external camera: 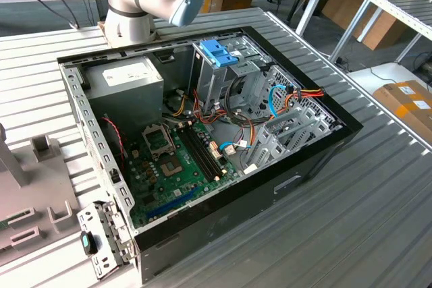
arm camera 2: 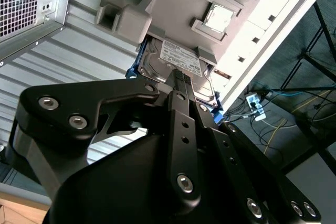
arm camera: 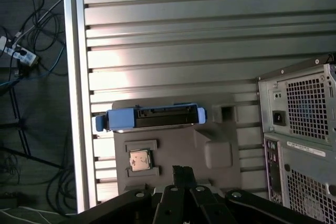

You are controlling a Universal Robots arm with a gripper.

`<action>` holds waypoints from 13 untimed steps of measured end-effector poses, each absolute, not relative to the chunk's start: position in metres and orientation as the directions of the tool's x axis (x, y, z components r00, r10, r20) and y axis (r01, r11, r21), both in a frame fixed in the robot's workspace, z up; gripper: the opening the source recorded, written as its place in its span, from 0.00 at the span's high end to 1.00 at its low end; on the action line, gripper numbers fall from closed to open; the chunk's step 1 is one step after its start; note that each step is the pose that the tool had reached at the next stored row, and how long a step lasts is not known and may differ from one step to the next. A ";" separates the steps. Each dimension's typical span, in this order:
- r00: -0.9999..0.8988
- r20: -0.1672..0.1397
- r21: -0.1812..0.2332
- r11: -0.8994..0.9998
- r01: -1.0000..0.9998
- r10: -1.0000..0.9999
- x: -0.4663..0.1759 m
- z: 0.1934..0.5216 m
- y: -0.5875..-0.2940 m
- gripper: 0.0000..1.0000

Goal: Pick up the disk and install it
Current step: 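Reach for the disk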

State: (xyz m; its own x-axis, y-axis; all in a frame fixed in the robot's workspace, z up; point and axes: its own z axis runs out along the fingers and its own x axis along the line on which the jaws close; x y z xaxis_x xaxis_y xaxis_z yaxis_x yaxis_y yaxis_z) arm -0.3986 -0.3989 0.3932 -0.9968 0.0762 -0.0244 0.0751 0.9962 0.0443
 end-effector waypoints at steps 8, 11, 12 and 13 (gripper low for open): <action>-0.997 -0.025 0.044 0.996 0.075 0.076 -0.408 0.393 -0.399 0.90; -0.997 -0.024 0.044 0.996 0.075 0.076 -0.410 0.393 -0.399 0.90; -0.997 -0.024 0.044 0.996 0.075 0.076 -0.411 0.393 -0.399 0.90; -0.997 -0.024 0.044 0.996 0.075 0.076 -0.411 0.393 -0.399 0.90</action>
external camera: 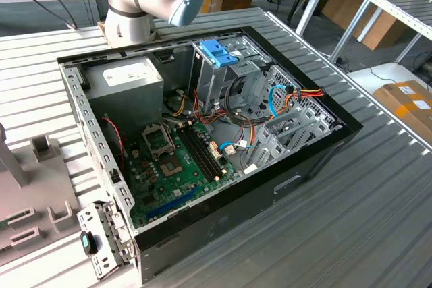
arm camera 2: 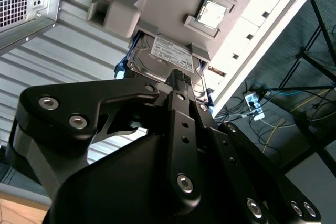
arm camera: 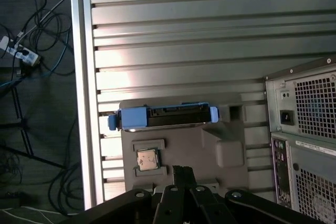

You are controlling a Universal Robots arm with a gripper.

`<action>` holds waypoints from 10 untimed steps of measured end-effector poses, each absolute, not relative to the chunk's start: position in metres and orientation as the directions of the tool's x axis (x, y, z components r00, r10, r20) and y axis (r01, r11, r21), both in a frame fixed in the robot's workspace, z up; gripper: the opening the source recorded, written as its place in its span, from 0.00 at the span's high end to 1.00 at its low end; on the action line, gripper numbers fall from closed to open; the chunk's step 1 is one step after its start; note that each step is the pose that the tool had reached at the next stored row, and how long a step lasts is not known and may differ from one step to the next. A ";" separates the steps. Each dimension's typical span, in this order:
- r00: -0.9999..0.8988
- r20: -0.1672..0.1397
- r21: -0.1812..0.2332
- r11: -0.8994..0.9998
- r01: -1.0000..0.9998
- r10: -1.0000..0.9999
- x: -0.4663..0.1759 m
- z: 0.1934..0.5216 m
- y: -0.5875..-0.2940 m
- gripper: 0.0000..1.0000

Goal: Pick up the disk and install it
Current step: 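Reach for the disk, then pick up the disk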

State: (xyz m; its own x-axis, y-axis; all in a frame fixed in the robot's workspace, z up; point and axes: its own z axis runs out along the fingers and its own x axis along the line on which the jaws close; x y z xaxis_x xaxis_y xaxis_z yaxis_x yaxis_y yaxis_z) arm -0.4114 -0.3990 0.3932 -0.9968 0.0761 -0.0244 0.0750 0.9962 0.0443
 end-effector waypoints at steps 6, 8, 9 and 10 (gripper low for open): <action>-0.997 -0.024 0.044 0.996 0.075 0.076 -0.412 0.393 -0.399 0.90; -0.997 -0.024 0.044 0.996 0.075 0.076 -0.412 0.393 -0.399 0.90; -0.997 -0.024 0.044 0.996 0.075 0.076 -0.412 0.393 -0.399 0.90; -0.997 -0.024 0.044 0.996 0.075 0.076 -0.412 0.393 -0.399 0.90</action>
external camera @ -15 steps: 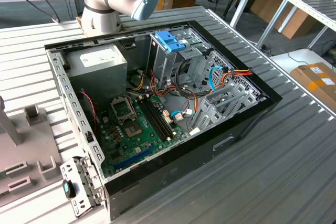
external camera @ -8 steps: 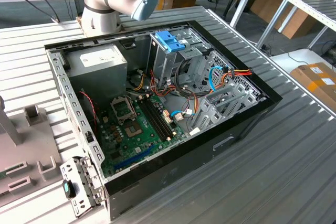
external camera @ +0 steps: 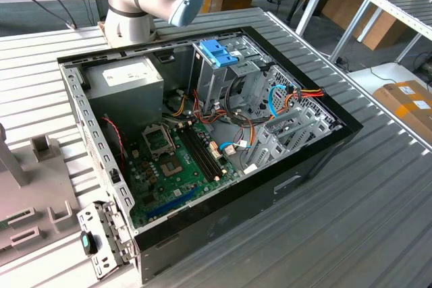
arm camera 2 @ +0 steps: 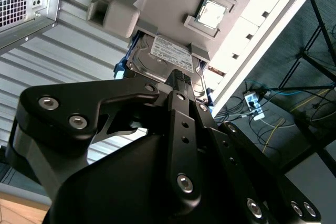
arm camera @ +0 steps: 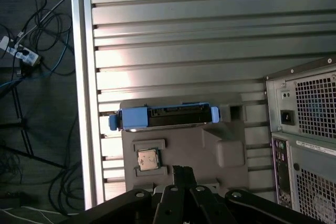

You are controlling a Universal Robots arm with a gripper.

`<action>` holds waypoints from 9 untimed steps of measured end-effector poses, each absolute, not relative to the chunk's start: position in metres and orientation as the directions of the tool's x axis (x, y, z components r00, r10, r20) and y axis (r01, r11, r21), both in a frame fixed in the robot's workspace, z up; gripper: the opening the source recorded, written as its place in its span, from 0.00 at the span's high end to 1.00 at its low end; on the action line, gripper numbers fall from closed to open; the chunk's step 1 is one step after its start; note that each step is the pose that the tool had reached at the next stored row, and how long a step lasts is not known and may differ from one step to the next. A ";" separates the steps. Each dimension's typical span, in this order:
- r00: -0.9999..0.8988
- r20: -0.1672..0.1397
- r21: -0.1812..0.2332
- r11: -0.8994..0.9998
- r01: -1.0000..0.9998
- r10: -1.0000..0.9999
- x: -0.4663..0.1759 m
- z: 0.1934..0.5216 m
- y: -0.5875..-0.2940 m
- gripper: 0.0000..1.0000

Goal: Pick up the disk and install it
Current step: 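Pick up the disk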

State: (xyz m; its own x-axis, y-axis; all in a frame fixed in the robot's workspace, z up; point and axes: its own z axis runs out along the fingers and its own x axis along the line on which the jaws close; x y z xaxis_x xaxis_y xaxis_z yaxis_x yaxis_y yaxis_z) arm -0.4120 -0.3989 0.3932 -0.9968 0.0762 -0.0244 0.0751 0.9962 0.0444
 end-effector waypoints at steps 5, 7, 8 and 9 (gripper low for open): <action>-0.997 -0.024 0.044 0.997 0.067 0.068 -0.412 0.393 -0.399 0.90; -1.000 -0.025 0.044 0.999 0.011 0.012 -0.412 0.393 -0.399 0.90; -1.000 -0.024 0.044 0.999 -0.006 -0.005 -0.412 0.393 -0.399 0.90; -0.999 -0.024 0.044 0.999 -0.023 -0.022 -0.412 0.393 -0.399 0.90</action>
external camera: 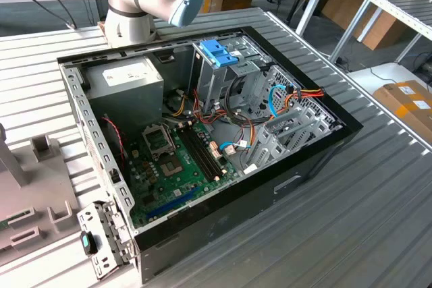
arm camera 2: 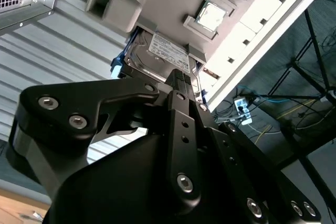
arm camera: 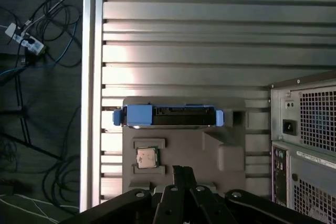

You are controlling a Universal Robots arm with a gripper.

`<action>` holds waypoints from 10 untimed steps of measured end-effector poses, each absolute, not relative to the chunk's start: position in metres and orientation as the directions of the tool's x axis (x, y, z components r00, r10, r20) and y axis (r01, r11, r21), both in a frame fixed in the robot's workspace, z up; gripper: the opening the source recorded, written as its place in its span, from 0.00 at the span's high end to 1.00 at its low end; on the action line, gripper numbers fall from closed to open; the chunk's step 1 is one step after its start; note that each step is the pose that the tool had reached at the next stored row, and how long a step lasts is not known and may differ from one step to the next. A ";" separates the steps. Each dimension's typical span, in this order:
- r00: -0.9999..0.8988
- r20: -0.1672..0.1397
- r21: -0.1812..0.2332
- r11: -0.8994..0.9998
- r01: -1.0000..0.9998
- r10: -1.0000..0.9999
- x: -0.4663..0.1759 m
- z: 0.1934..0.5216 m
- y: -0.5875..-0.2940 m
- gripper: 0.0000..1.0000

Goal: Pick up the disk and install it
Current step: 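Pick up the disk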

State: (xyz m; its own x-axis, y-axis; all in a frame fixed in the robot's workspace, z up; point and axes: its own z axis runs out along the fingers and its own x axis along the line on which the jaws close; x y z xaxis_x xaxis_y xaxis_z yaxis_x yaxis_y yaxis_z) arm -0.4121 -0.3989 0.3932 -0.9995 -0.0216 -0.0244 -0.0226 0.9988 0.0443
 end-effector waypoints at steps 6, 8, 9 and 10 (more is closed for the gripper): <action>-0.994 -0.024 0.044 0.994 -0.103 -0.102 -0.412 0.393 -0.399 0.90; -0.991 -0.024 0.044 0.991 -0.130 -0.129 -0.412 0.393 -0.399 0.90; -0.990 -0.024 0.044 0.989 -0.140 -0.139 -0.412 0.393 -0.399 0.90; -0.989 -0.024 0.044 0.988 -0.150 -0.149 -0.412 0.393 -0.399 0.90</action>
State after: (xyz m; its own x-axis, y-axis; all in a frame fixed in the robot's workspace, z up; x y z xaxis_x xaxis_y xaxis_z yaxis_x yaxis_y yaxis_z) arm -0.4121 -0.3989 0.3932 -0.9885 -0.1489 -0.0244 -0.1499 0.9877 0.0442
